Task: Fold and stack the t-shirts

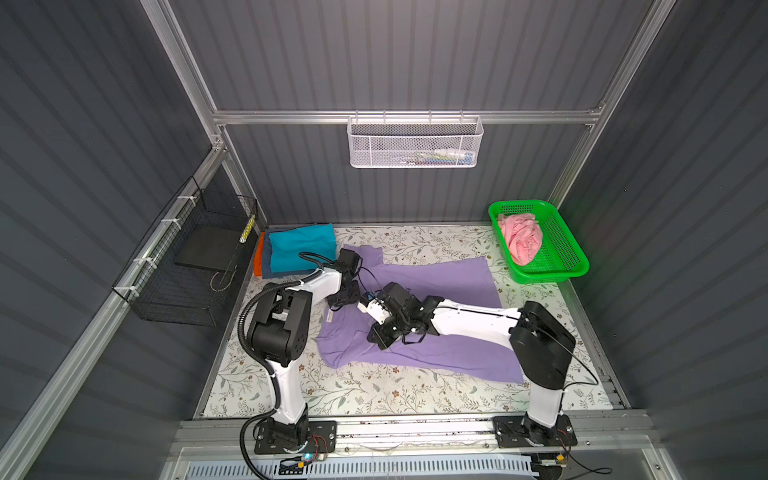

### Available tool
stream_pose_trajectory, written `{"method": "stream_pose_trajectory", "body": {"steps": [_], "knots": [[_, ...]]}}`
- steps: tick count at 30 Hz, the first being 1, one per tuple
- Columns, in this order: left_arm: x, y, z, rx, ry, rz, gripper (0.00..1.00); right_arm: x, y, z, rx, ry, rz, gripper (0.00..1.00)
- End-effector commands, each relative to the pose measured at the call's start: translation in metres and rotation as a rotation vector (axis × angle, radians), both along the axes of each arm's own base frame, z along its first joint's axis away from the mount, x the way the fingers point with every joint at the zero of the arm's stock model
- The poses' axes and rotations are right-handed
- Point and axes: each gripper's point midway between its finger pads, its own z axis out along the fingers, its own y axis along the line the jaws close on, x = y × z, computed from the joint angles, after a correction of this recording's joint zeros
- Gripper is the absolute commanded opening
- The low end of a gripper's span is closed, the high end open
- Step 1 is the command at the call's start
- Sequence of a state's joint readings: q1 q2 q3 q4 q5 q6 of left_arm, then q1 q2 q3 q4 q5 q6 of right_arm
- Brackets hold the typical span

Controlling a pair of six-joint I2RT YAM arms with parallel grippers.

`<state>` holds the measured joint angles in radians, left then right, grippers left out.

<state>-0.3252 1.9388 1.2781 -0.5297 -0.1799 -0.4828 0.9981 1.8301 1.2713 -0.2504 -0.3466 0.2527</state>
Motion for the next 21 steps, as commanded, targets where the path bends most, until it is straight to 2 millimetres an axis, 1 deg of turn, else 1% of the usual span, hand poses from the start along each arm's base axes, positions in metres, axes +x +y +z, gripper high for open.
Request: {"method": "stream_pose_trajectory", "body": {"steps": [1,2,3,4,5,7,9,11,13,17,18,20,21], "knots": [[-0.008,0.004,-0.023,0.009,0.072,0.007,0.32,-0.019,-0.01,0.007,-0.03,-0.067,0.033,0.0],[-0.007,0.003,-0.022,0.004,0.069,0.007,0.32,-0.019,-0.013,0.006,-0.038,-0.078,0.024,0.06],[-0.008,0.002,-0.022,-0.001,0.068,0.007,0.32,-0.015,-0.017,0.004,-0.046,-0.093,0.005,0.21],[-0.008,0.002,-0.022,-0.004,0.069,0.009,0.32,-0.01,-0.019,0.001,-0.059,-0.11,-0.011,0.34],[-0.009,0.001,-0.022,-0.007,0.07,0.009,0.32,-0.005,-0.021,0.0,-0.064,-0.121,-0.024,0.43],[-0.01,0.001,-0.022,-0.012,0.072,0.008,0.32,0.009,-0.021,-0.005,-0.075,-0.125,-0.051,0.53],[-0.012,0.001,-0.022,-0.015,0.075,0.009,0.32,0.022,-0.019,-0.009,-0.073,-0.125,-0.067,0.58],[-0.014,0.001,-0.023,-0.015,0.079,0.009,0.32,0.036,-0.018,-0.02,-0.099,-0.131,-0.078,0.61],[-0.015,0.001,-0.024,-0.018,0.083,0.008,0.32,0.045,-0.012,-0.028,-0.121,-0.134,-0.07,0.62],[-0.015,-0.001,-0.025,-0.024,0.086,0.006,0.32,0.052,0.0,-0.046,-0.157,-0.115,-0.046,0.61],[-0.014,-0.001,-0.025,-0.024,0.086,0.004,0.32,0.053,0.002,-0.048,-0.161,-0.111,-0.041,0.59],[-0.014,-0.001,-0.024,-0.025,0.087,0.004,0.32,0.052,0.005,-0.049,-0.156,-0.104,-0.034,0.52],[-0.013,-0.001,-0.025,-0.024,0.087,0.003,0.32,0.051,0.006,-0.048,-0.153,-0.097,-0.028,0.39]]}}
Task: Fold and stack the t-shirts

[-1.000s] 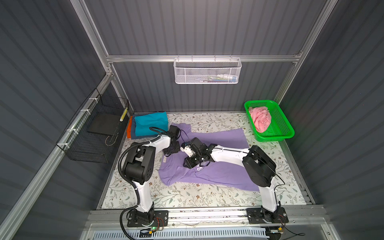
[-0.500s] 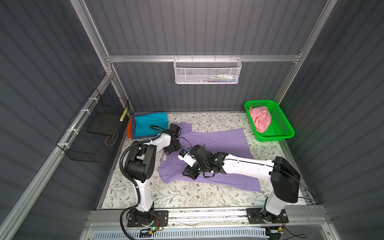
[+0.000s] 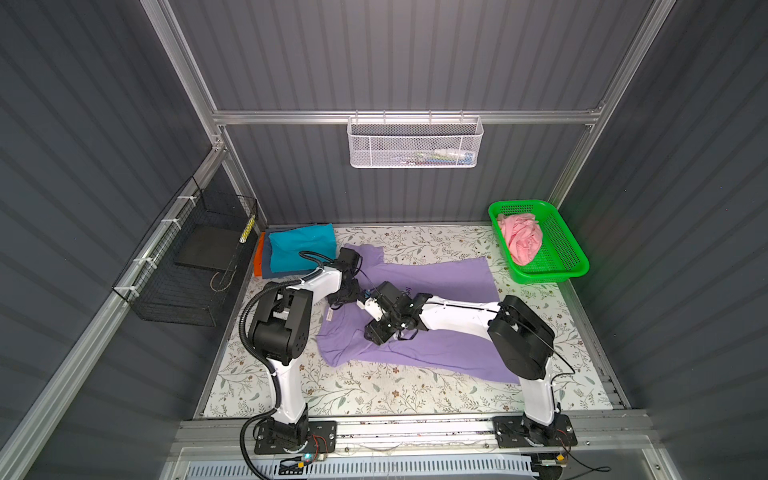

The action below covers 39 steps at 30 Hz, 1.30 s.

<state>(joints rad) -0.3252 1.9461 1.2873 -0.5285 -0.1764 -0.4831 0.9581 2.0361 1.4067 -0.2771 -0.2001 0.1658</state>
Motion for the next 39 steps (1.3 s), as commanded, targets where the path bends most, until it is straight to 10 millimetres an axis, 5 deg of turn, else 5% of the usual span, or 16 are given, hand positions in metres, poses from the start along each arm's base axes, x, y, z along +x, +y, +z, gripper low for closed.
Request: {"method": "stream_pose_trajectory", "body": {"steps": [1,4,8,15,20,23,28,33,36,39], "knots": [[-0.015,0.0,-0.025,-0.02,0.091,0.003,0.32,-0.004,0.005,0.008,0.003,0.01,0.032,0.25],[-0.015,0.0,-0.026,-0.019,0.095,0.001,0.32,-0.012,0.002,0.016,0.027,0.03,0.034,0.0],[-0.016,0.0,-0.026,-0.02,0.096,0.001,0.32,-0.034,-0.008,0.035,0.06,0.044,0.048,0.0],[-0.014,0.002,-0.027,-0.004,0.1,0.002,0.32,-0.102,-0.019,0.068,0.086,0.079,0.179,0.0],[-0.013,0.004,-0.026,0.013,0.101,-0.004,0.32,-0.164,-0.03,0.057,0.002,0.193,0.316,0.0],[-0.011,0.004,-0.026,0.021,0.102,-0.006,0.32,-0.186,-0.032,0.05,-0.029,0.241,0.35,0.09],[-0.008,0.003,-0.026,0.021,0.098,-0.005,0.32,-0.187,-0.028,0.074,0.002,0.229,0.387,0.34],[-0.007,0.003,-0.024,0.024,0.1,-0.008,0.33,-0.173,-0.035,0.104,0.065,0.179,0.341,0.38],[-0.008,0.003,-0.018,0.02,0.094,-0.011,0.35,-0.144,-0.054,0.113,0.084,0.12,0.228,0.38],[-0.01,0.001,0.003,0.001,0.066,-0.02,0.41,-0.089,-0.098,0.098,0.007,0.064,-0.024,0.31]]}}
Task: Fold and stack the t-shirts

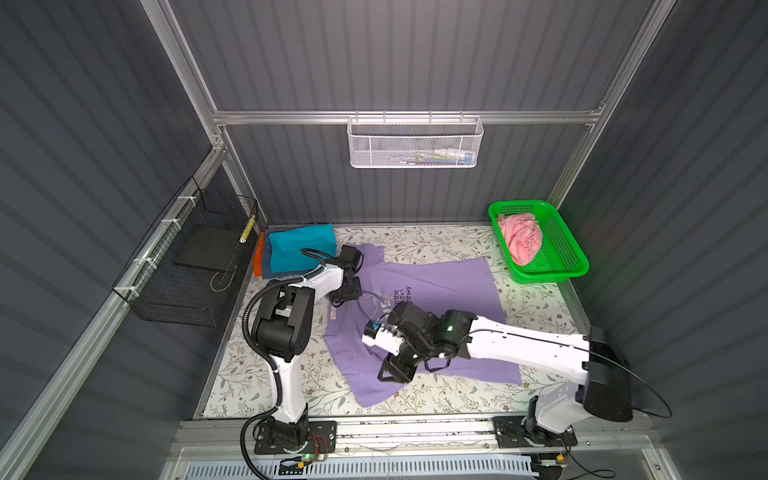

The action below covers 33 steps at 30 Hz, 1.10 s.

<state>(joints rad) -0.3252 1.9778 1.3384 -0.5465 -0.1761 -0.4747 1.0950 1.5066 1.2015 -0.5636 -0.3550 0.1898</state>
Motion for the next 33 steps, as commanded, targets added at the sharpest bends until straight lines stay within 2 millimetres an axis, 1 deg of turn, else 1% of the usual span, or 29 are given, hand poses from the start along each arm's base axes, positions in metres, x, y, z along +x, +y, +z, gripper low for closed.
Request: {"method": "stream_pose_trajectory", "body": {"steps": [1,3,4,6,7,9,10,12,15,17,20,21,27,30,33], "knots": [[-0.02,0.004,0.012,-0.008,0.05,-0.012,0.43,0.062,-0.057,-0.027,-0.135,-0.032,-0.312,0.29],[-0.023,0.005,0.039,-0.017,0.002,-0.015,0.49,0.091,-0.102,-0.044,-0.231,-0.02,-0.508,0.24],[-0.025,0.006,0.051,-0.021,-0.019,-0.016,0.5,0.102,-0.122,-0.051,-0.276,-0.024,-0.59,0.23],[-0.031,0.007,0.073,-0.025,-0.055,-0.025,0.53,0.116,-0.166,-0.064,-0.382,-0.043,-0.74,0.25],[-0.035,0.008,0.08,-0.022,-0.062,-0.029,0.53,0.12,-0.182,-0.069,-0.421,-0.05,-0.795,0.26],[-0.049,0.007,0.086,-0.013,-0.052,-0.045,0.53,0.122,-0.216,-0.083,-0.504,-0.05,-0.904,0.31],[-0.057,0.006,0.084,-0.005,-0.04,-0.056,0.53,0.12,-0.227,-0.089,-0.528,-0.037,-0.942,0.33],[-0.077,0.002,0.074,0.015,-0.002,-0.08,0.49,0.115,-0.246,-0.103,-0.551,0.013,-1.025,0.38],[-0.104,0.005,0.048,0.032,0.08,-0.081,0.46,0.109,-0.264,-0.121,-0.523,0.086,-1.134,0.46],[-0.119,0.01,0.032,0.035,0.119,-0.065,0.46,0.11,-0.273,-0.129,-0.509,0.105,-1.193,0.52],[-0.132,0.011,0.017,0.01,0.143,-0.046,0.46,0.117,-0.282,-0.14,-0.498,0.128,-1.246,0.61],[-0.135,0.012,0.013,0.006,0.148,-0.038,0.46,0.119,-0.284,-0.142,-0.499,0.132,-1.256,0.62],[-0.144,0.014,-0.008,0.003,0.187,-0.019,0.45,0.145,-0.291,-0.155,-0.462,0.194,-1.318,0.63],[-0.148,0.018,-0.017,0.007,0.208,-0.006,0.44,0.16,-0.296,-0.156,-0.475,0.188,-1.331,0.63],[-0.148,0.024,-0.019,0.013,0.214,0.01,0.44,0.173,-0.302,-0.156,-0.486,0.192,-1.339,0.62]]}}
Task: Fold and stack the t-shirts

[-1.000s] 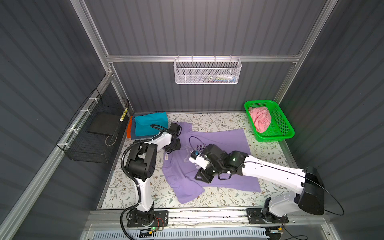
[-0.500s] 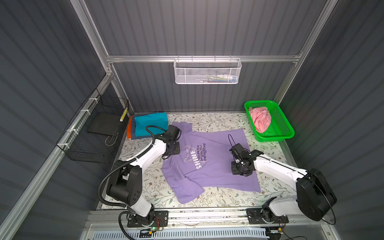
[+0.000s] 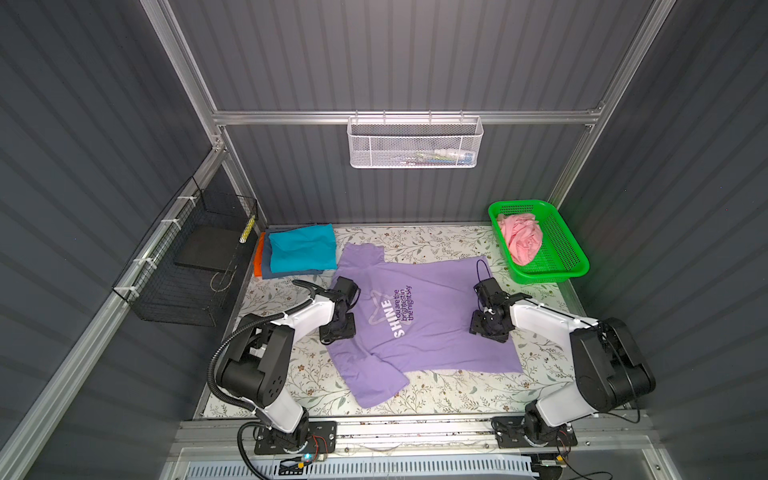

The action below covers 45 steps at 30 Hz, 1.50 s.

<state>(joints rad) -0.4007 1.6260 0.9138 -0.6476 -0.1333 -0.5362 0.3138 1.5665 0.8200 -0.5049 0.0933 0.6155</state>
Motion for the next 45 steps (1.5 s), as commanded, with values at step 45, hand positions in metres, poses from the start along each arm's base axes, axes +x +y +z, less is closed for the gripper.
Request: {"method": "stream_pose_trajectory", "body": {"steps": [45], "knots": [[-0.039,0.039,0.036,-0.037,-0.035,0.184,0.57,-0.025,-0.018,0.02,0.186,-0.054,-0.107,0.4]]}}
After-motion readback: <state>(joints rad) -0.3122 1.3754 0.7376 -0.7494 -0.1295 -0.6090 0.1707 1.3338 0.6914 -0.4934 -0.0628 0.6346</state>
